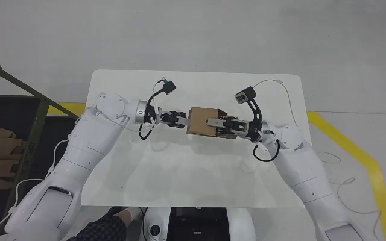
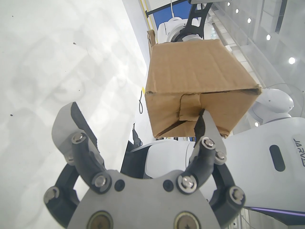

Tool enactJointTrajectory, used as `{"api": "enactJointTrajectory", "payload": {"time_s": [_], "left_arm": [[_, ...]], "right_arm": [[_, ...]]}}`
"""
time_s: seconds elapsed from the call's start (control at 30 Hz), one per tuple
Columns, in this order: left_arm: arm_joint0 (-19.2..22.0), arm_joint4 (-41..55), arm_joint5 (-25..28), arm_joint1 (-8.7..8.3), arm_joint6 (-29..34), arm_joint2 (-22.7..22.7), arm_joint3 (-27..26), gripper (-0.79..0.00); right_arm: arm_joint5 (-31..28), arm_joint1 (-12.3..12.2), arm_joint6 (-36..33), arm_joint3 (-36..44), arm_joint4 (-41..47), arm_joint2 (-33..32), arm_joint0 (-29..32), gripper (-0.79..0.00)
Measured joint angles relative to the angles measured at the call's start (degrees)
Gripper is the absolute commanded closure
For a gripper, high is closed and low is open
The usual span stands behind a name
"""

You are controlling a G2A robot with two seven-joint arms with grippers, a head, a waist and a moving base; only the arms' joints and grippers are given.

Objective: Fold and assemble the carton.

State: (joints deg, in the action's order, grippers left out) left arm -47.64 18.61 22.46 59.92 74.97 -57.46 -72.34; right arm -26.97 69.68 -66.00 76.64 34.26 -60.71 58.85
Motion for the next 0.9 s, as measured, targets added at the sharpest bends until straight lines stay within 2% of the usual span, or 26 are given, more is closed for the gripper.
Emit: {"api": "enactJointTrajectory", "payload": {"time_s": [0.9], "left_arm": [[0.44, 0.27, 0.57, 0.26, 0.02, 1.08, -0.63, -0.785]], "right_arm": [[-0.17, 0.23, -0.77, -0.47, 1.08, 0.17, -0.03, 0.000]]}}
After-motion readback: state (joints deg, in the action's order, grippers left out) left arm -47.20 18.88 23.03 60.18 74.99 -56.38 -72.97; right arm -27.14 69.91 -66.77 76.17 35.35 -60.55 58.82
